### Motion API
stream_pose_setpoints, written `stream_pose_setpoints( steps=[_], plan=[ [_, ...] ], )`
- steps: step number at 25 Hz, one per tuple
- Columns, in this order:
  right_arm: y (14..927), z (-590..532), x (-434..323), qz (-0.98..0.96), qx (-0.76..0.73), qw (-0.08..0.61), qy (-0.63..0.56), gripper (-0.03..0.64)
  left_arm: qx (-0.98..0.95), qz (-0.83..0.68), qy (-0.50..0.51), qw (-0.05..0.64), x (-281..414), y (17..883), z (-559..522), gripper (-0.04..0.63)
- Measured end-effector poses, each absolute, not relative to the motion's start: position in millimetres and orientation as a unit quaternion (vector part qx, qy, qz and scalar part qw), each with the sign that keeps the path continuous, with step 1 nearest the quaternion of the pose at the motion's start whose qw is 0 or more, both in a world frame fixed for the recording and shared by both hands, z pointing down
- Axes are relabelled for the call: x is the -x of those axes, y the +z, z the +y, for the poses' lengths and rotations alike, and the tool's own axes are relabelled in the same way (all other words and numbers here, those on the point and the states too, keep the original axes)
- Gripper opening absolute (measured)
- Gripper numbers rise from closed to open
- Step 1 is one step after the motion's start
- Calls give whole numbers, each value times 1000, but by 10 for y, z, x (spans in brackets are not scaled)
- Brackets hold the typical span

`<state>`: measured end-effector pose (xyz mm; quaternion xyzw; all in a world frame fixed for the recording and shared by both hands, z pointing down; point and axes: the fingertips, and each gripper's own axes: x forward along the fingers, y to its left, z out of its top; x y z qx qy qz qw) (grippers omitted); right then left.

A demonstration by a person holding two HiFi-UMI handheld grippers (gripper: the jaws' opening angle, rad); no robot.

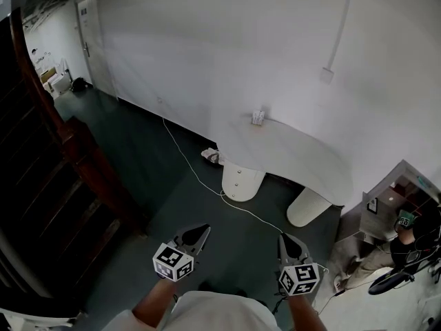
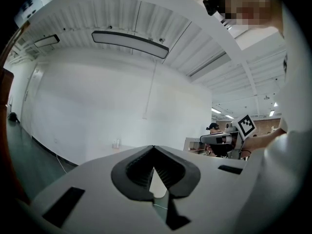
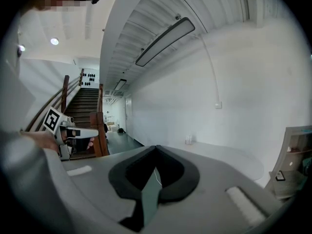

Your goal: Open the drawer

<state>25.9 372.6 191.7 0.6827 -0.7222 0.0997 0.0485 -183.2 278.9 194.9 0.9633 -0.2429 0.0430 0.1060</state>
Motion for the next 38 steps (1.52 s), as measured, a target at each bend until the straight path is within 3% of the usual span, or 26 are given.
stream_pose_setpoints(
  steps=[21, 38],
  plan=[
    [1986, 3561, 78, -692, -713, 48, 104, 11, -970, -210, 47, 113, 2195, 2064, 2472, 6],
    [2158, 3021, -467, -703, -699, 53, 122, 11, -965, -225, 52, 123, 1621, 2155, 1993, 6]
  ],
)
